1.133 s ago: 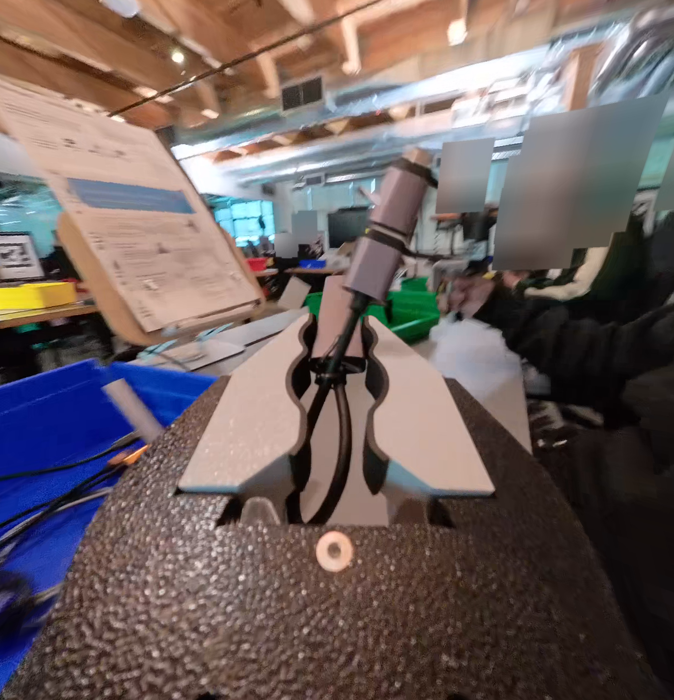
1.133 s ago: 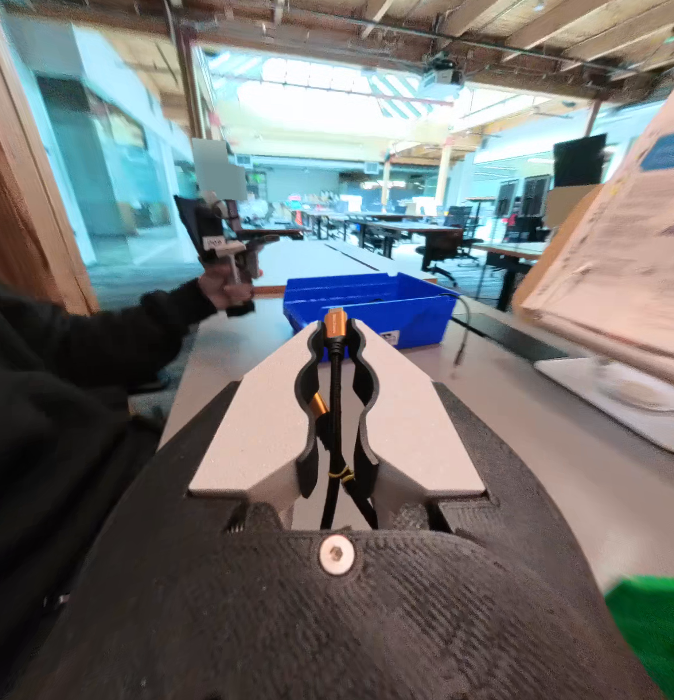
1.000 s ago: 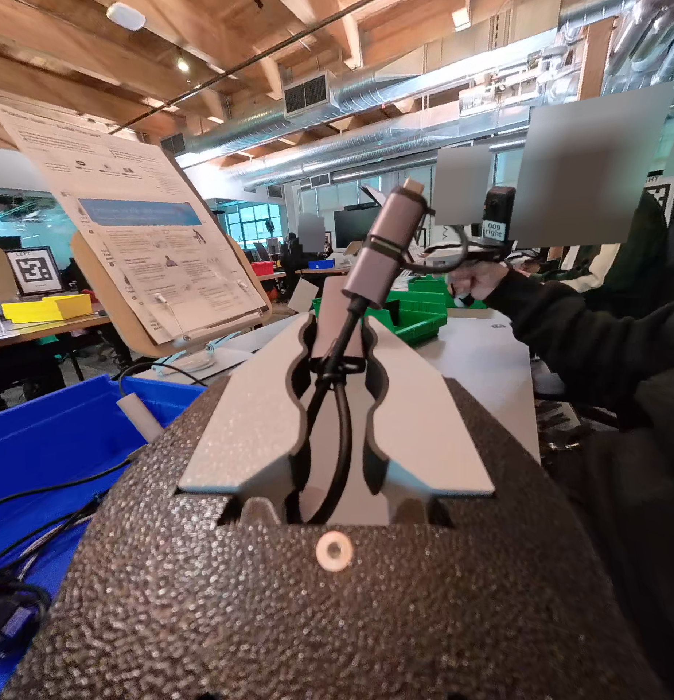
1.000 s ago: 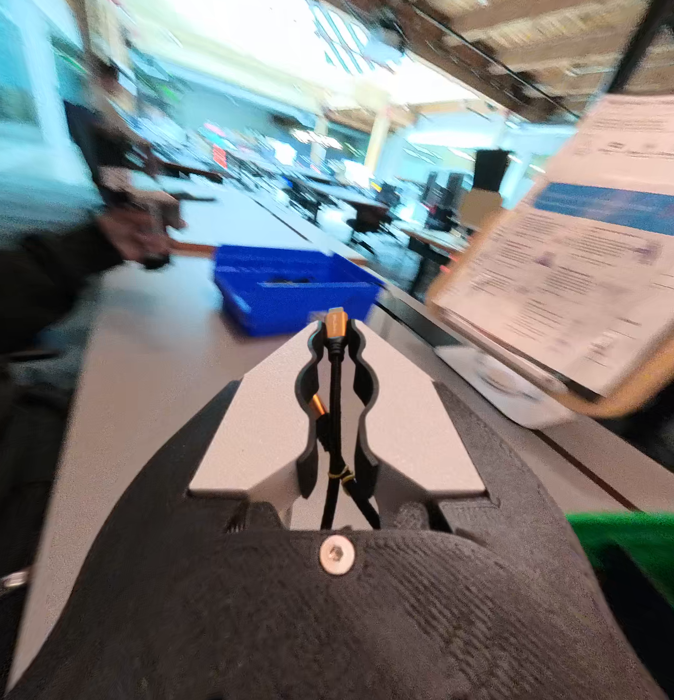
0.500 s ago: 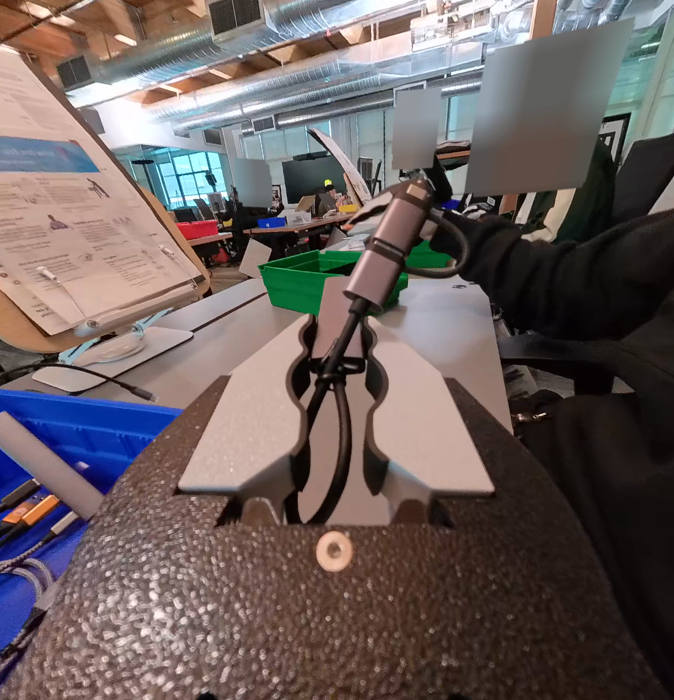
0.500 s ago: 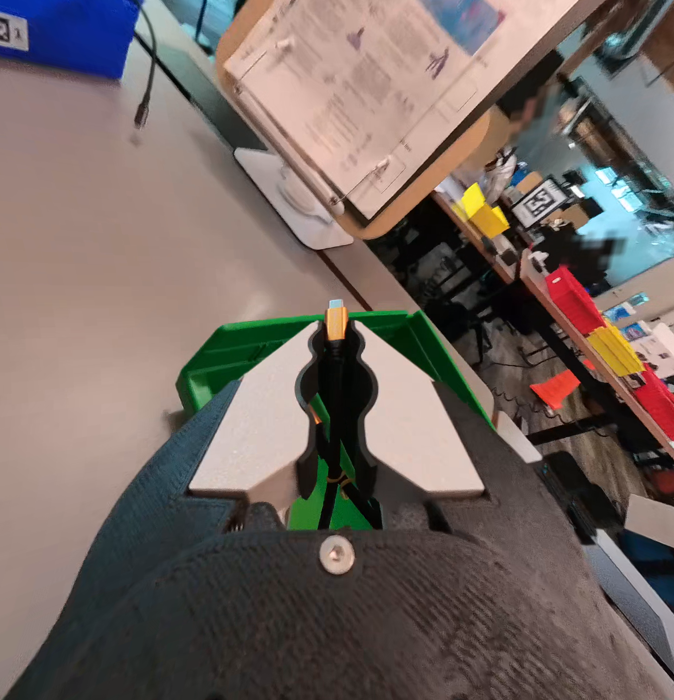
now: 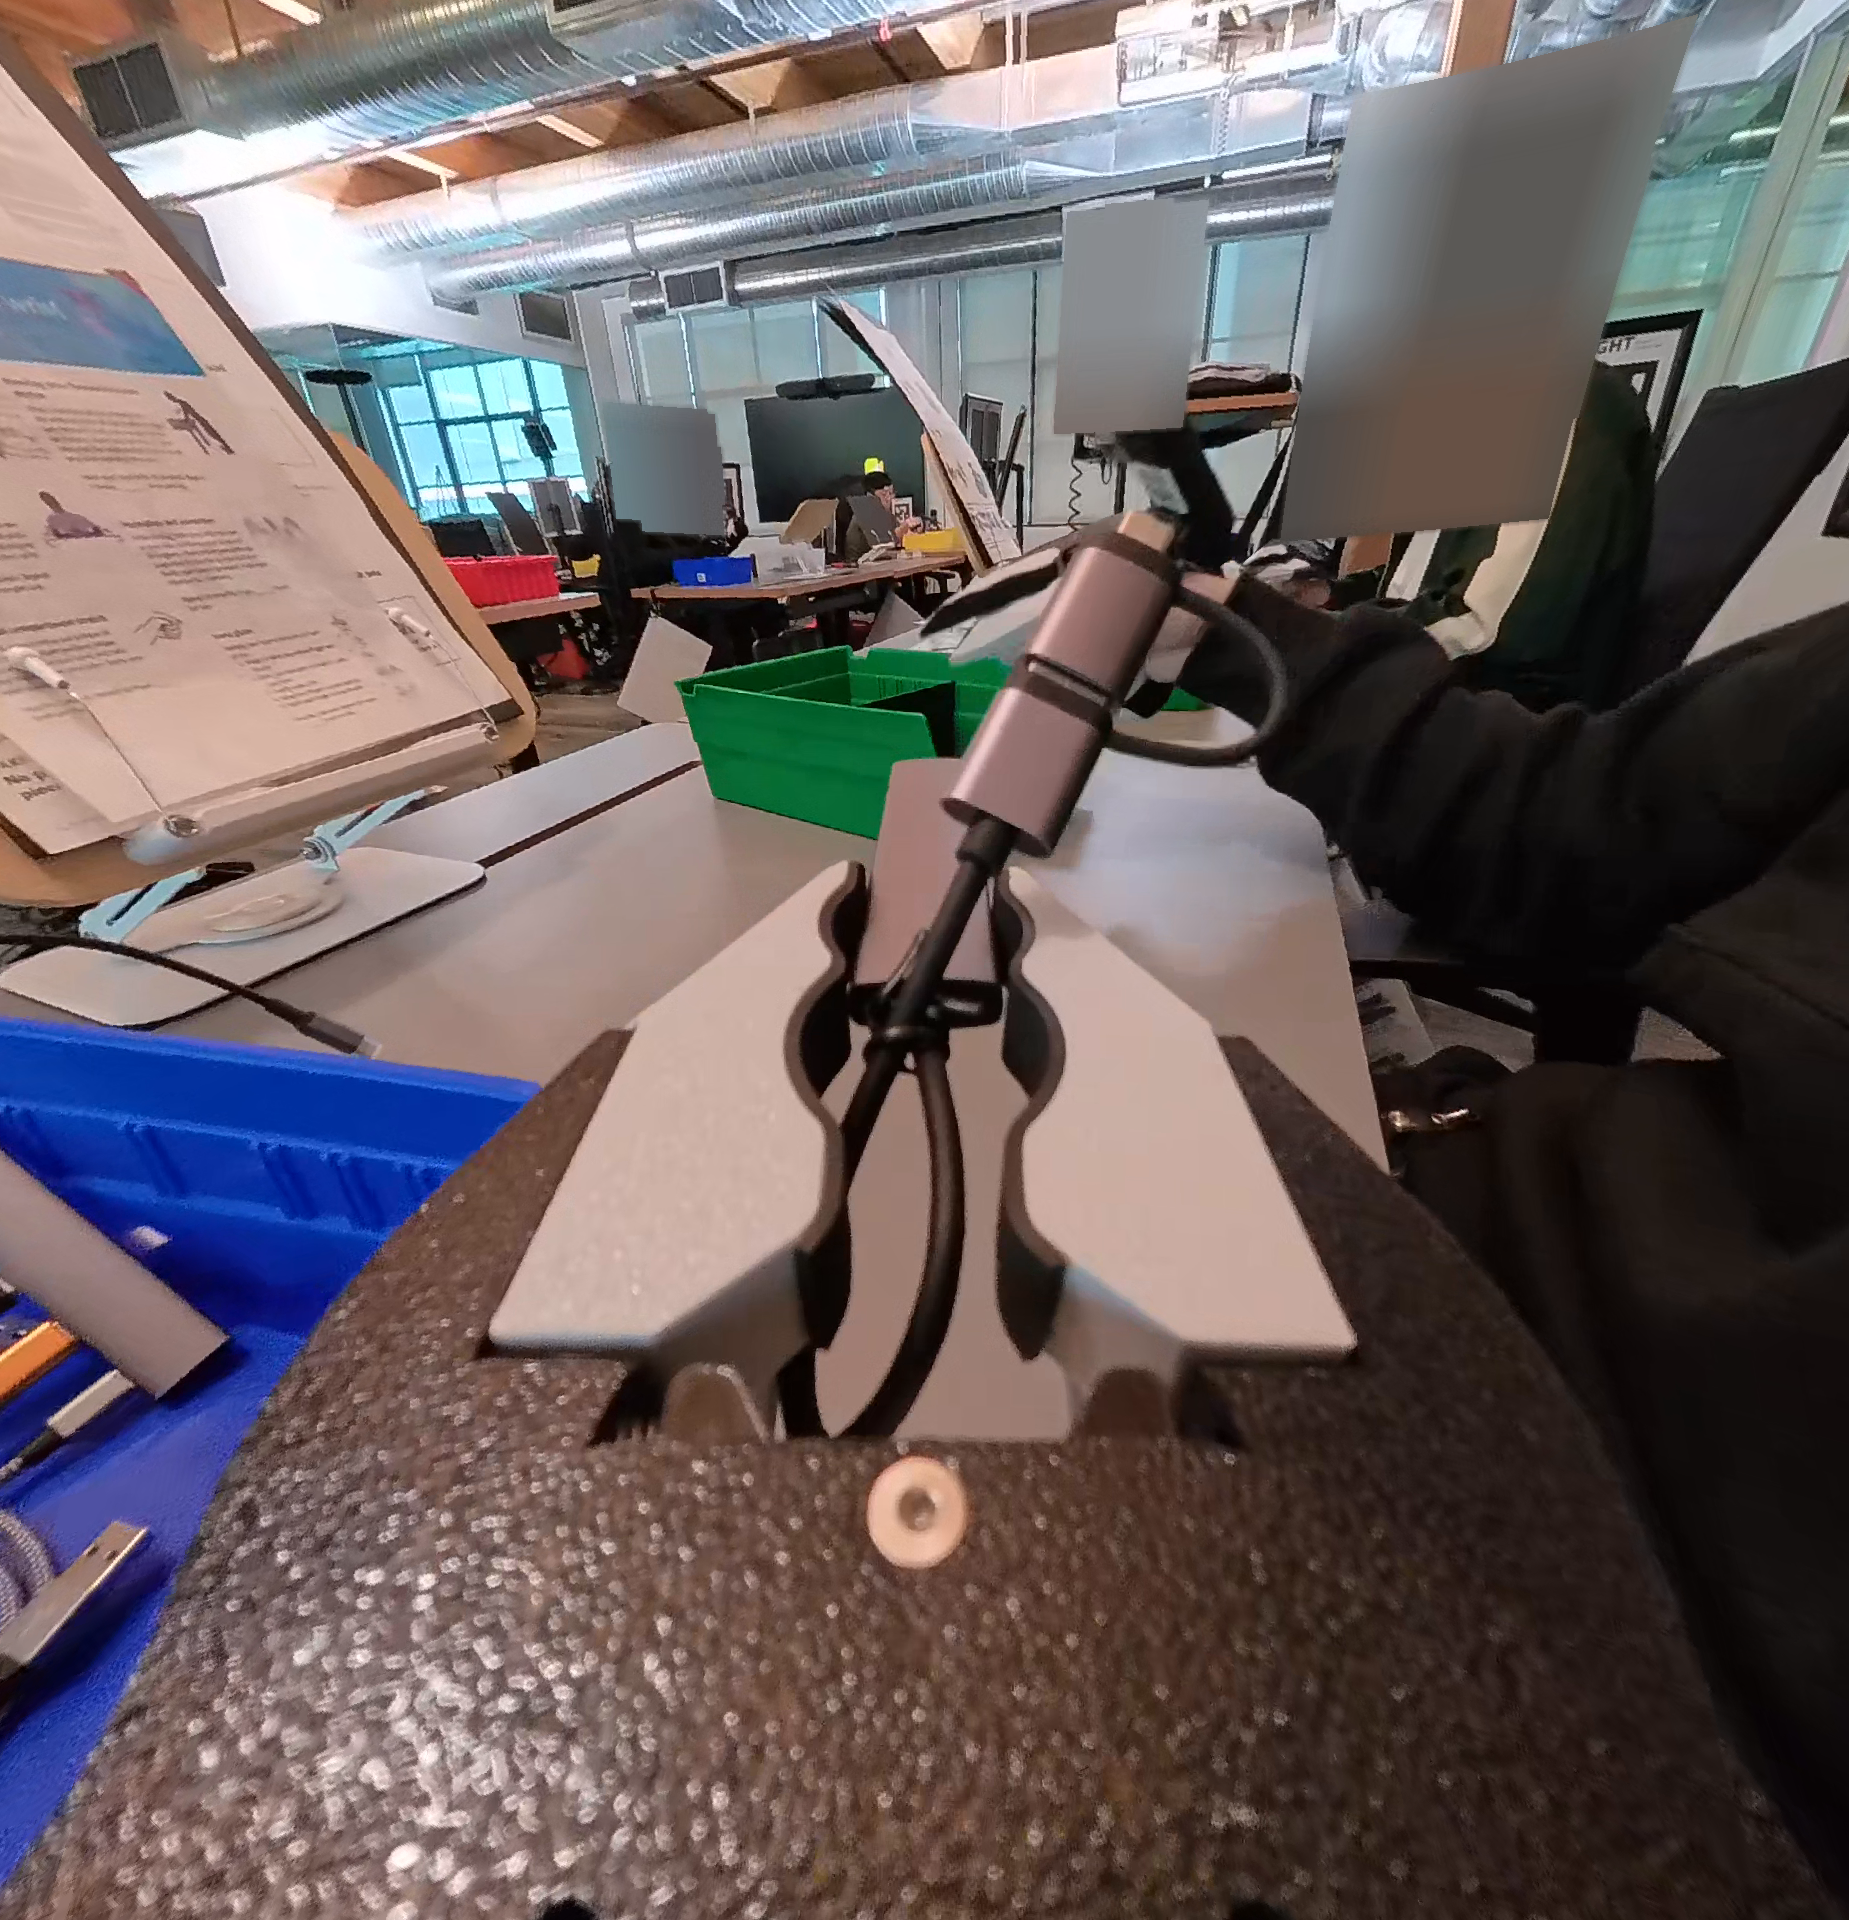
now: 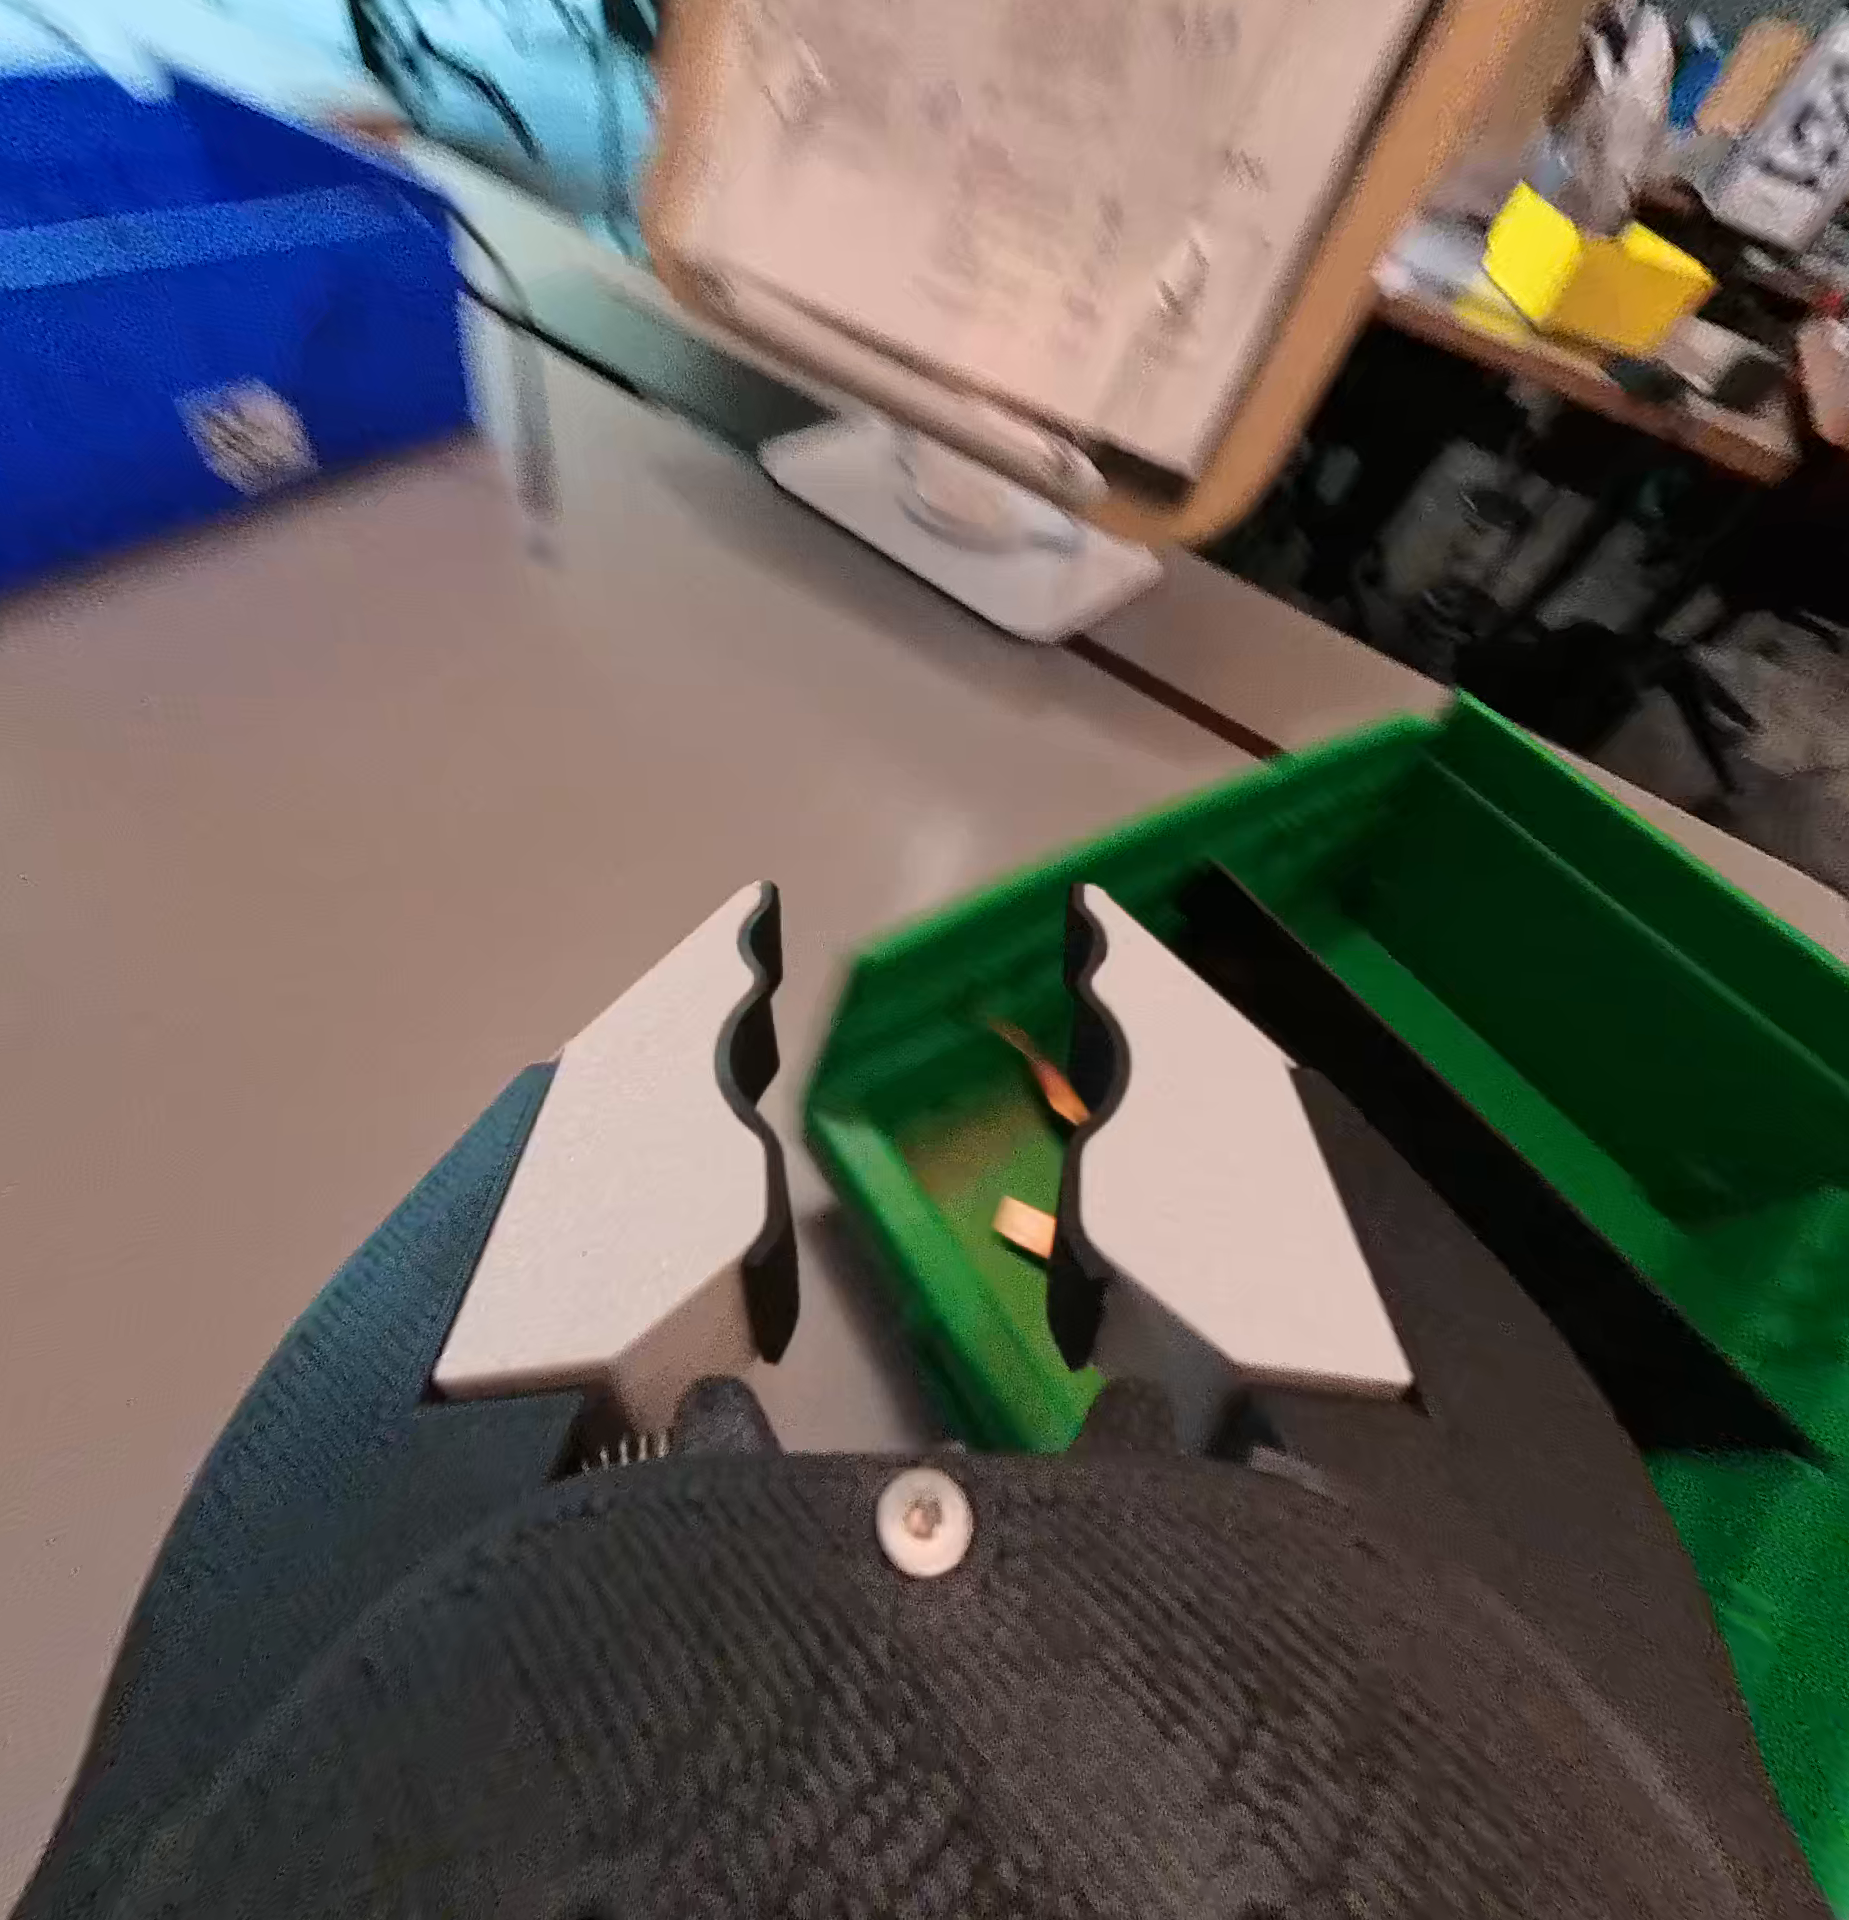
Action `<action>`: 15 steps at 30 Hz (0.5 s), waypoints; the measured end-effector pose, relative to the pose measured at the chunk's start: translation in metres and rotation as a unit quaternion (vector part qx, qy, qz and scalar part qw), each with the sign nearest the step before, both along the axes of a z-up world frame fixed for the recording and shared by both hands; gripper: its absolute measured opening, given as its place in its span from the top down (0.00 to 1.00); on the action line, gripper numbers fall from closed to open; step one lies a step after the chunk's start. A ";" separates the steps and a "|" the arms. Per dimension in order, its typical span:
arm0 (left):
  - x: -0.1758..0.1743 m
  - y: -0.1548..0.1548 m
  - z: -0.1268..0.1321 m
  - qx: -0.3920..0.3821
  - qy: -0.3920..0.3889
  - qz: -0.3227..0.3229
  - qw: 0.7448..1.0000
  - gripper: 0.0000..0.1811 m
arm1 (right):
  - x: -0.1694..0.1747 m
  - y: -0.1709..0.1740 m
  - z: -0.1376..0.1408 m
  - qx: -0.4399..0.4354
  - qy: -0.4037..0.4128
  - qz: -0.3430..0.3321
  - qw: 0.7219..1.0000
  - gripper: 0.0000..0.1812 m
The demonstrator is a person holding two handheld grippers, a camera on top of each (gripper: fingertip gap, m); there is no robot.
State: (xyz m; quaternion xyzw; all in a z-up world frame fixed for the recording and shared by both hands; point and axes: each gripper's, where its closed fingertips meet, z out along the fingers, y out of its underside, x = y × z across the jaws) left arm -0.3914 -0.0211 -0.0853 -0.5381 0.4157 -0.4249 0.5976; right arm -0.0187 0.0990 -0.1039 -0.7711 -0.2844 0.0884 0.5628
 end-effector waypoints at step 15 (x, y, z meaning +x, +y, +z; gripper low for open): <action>0.057 -0.030 -0.011 0.078 0.045 -0.083 0.993 0.88 | -0.297 -0.148 0.013 -0.278 0.379 0.424 0.774 0.59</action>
